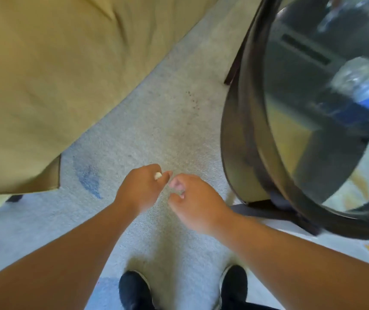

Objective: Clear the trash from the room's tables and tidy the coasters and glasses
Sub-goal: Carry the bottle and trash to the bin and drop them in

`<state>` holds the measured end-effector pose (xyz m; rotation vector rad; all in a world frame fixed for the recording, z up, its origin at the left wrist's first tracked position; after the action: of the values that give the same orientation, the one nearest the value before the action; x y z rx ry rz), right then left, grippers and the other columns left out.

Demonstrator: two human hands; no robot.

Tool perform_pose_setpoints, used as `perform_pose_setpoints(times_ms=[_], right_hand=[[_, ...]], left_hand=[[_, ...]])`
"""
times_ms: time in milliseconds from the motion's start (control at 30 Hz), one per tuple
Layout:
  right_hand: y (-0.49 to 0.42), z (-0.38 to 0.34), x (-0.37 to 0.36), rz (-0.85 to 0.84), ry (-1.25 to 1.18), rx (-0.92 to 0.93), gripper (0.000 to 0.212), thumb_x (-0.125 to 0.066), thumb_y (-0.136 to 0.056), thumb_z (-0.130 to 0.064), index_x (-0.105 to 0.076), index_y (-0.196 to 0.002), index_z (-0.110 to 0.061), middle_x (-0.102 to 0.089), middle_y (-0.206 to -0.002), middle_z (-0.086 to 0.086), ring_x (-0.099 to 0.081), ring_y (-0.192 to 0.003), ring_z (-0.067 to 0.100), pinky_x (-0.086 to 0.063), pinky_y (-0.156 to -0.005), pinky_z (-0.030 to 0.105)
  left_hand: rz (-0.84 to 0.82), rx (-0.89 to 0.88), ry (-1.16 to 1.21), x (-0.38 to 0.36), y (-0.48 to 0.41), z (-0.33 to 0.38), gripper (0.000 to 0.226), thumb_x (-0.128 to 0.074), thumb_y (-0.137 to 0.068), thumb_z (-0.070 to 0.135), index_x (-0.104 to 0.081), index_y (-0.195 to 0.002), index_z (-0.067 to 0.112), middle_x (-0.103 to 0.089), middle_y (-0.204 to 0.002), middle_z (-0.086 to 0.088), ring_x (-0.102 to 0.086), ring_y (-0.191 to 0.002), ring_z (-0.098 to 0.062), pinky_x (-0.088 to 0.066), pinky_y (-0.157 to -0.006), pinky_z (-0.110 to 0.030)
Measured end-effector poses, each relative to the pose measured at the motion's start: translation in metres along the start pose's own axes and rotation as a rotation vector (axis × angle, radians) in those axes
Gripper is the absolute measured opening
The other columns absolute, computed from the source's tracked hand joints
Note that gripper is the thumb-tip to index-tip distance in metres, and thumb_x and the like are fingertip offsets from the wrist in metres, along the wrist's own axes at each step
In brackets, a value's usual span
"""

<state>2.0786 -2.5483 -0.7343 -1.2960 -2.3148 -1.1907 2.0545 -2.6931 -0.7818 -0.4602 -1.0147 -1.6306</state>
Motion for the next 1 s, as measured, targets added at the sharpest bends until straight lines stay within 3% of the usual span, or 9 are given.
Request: perform_pose_setpoints(times_ms=[167,367,433,533,633,700,900,1000], right_hand=[[0.069,-0.043,0.069,0.053,-0.024,-0.015,0.035,-0.046,-0.089,-0.032,-0.052,-0.124,-0.027,-0.051,-0.126,-0.006,-0.054,-0.1,0.009,-0.046,-0.087,0.03],[0.136,-0.055,0.151,0.141,-0.056,-0.062,0.031,-0.047,-0.088,-0.031,-0.054,-0.119,-0.027,-0.051,-0.119,-0.004,-0.056,-0.093,0.013,-0.046,-0.078,0.03],[0.155,-0.052,0.174,0.168,-0.065,-0.084,0.031,-0.047,-0.088,-0.03,-0.054,-0.119,-0.026,-0.051,-0.119,-0.003,-0.056,-0.095,0.016,-0.048,-0.084,0.033],[0.174,-0.045,0.201,0.19,-0.072,-0.111,0.033,-0.047,-0.09,-0.03,-0.054,-0.122,-0.026,-0.051,-0.118,0.0,-0.056,-0.098,0.019,-0.049,-0.086,0.036],[0.191,-0.031,0.231,0.222,-0.083,-0.103,0.031,-0.048,-0.089,-0.032,-0.054,-0.12,-0.027,-0.052,-0.12,-0.003,-0.055,-0.098,0.015,-0.044,-0.081,0.029],[0.201,-0.021,0.249,0.241,-0.093,-0.106,0.032,-0.049,-0.088,-0.033,-0.054,-0.119,-0.029,-0.052,-0.121,-0.006,-0.053,-0.099,0.012,-0.041,-0.078,0.026],[0.219,0.009,0.299,0.275,-0.11,-0.14,0.031,-0.047,-0.087,-0.036,-0.053,-0.118,-0.033,-0.052,-0.121,-0.01,-0.057,-0.095,0.01,-0.05,-0.083,0.031],[0.22,0.022,0.322,0.3,-0.083,-0.151,0.031,-0.048,-0.087,-0.035,-0.053,-0.118,-0.033,-0.053,-0.121,-0.01,-0.054,-0.095,0.008,-0.047,-0.08,0.028]], left_hand=[[0.014,-0.034,-0.058,0.063,0.044,0.071,0.042,-0.046,-0.092,0.051,-0.054,-0.069,0.017,-0.048,-0.049,0.002,-0.044,-0.044,-0.013,-0.029,-0.042,-0.025],[0.0,-0.075,-0.003,0.109,0.079,0.161,0.045,-0.035,-0.093,0.057,-0.044,-0.064,0.024,-0.051,-0.054,0.0,-0.052,-0.052,-0.016,-0.036,-0.048,-0.03],[-0.011,-0.101,0.025,0.118,0.087,0.191,0.047,-0.03,-0.097,0.05,-0.044,-0.063,0.02,-0.052,-0.056,-0.001,-0.052,-0.055,-0.02,-0.042,-0.055,-0.034],[-0.064,-0.144,-0.062,0.126,0.091,0.229,0.03,-0.034,-0.096,0.028,-0.042,-0.068,0.023,-0.049,-0.054,0.0,-0.048,-0.051,-0.021,-0.04,-0.051,-0.035],[-0.111,-0.144,-0.048,0.126,0.094,0.267,0.013,-0.041,-0.09,0.017,-0.049,-0.088,0.027,-0.056,-0.058,-0.009,-0.056,-0.053,-0.028,-0.048,-0.052,-0.042],[-0.123,-0.142,0.001,0.125,0.098,0.291,0.018,-0.043,-0.089,0.014,-0.048,-0.095,0.03,-0.058,-0.064,-0.013,-0.059,-0.057,-0.031,-0.05,-0.053,-0.046],[-0.111,-0.16,0.002,0.113,0.092,0.347,0.026,-0.044,-0.094,0.015,-0.052,-0.084,0.038,-0.061,-0.085,0.013,-0.064,-0.066,-0.008,-0.05,-0.053,-0.023],[-0.112,-0.19,0.016,0.11,0.085,0.371,0.024,-0.045,-0.094,0.016,-0.053,-0.088,0.038,-0.065,-0.08,0.011,-0.063,-0.058,-0.01,-0.047,-0.048,-0.022]])
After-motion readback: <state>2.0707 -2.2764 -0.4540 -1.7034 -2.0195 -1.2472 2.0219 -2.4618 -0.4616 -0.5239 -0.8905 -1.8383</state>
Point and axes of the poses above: each hand's wrist, its own y-axis away from the middle knuckle, its own x-axis out of the back of the hand, z = x × y, the point moved 3 cm from there along -y, towards the middle knuckle
